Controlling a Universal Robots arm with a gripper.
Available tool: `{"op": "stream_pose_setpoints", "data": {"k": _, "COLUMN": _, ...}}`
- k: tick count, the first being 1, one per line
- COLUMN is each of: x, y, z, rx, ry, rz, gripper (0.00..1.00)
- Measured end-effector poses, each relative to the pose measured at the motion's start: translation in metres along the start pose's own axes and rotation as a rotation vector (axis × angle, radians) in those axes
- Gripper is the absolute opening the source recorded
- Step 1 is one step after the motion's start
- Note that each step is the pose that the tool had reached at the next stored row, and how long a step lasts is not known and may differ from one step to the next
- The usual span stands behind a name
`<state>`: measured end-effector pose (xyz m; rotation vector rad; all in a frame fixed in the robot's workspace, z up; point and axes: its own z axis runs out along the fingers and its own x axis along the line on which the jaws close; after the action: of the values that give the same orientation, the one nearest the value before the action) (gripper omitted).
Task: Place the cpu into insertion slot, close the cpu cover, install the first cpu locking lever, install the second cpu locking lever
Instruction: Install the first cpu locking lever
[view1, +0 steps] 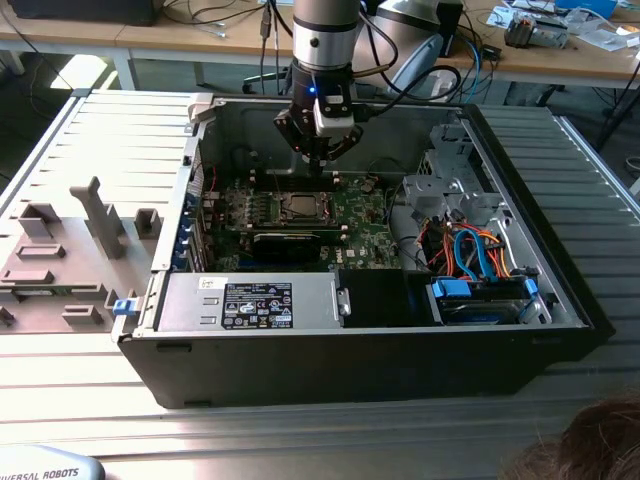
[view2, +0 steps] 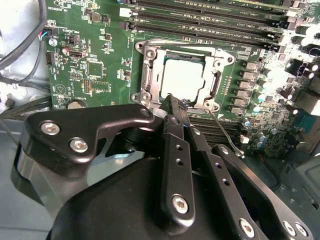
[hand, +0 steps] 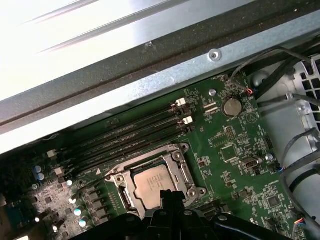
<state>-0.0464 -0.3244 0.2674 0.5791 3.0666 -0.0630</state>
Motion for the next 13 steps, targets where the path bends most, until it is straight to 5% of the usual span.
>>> {"op": "stream_pose_setpoints", "data": {"k": 13, "x": 0.0, "y": 0.0, "z": 0.0, "rx": -0.0004, "ry": -0.0004, "rz": -0.011, "gripper": 0.11}}
